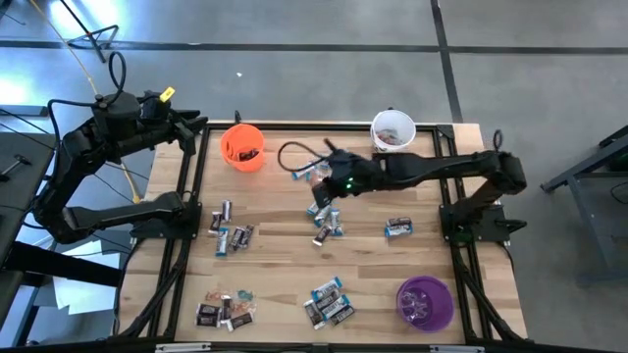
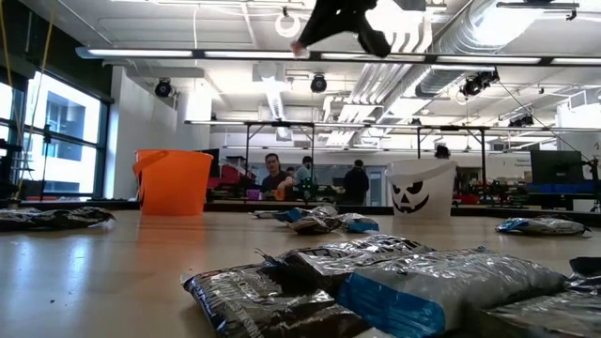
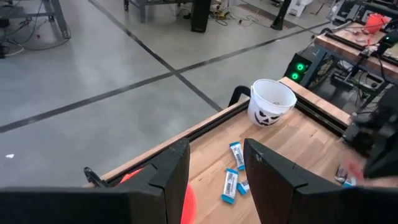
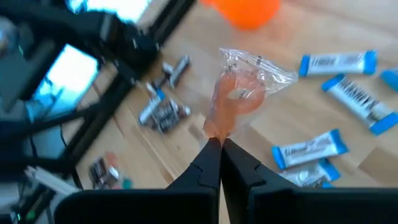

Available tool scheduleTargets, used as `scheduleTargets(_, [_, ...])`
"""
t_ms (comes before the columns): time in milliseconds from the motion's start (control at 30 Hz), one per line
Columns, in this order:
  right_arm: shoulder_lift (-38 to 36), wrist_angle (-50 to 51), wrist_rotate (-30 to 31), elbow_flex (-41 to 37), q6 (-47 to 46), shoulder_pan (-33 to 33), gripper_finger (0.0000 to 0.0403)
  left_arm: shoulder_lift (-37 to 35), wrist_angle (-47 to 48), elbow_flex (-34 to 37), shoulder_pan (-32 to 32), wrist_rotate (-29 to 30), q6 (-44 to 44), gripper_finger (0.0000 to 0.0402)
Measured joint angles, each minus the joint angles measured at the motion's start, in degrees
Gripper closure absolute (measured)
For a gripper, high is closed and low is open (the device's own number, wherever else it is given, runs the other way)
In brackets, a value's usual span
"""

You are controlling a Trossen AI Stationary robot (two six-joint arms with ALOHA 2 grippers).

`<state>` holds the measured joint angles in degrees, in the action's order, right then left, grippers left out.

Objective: Sort candy
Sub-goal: Put the orange gummy into the white bucket

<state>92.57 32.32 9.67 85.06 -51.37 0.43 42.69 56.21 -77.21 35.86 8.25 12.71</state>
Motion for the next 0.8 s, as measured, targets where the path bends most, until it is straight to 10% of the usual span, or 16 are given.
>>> scheduleTargets(800, [-6.1, -5.3, 16.6, 0.0, 8.2, -2.9, 0.0403, 1.4, -0.7, 0.0, 0.0, 9.6, -4.4, 0.0261])
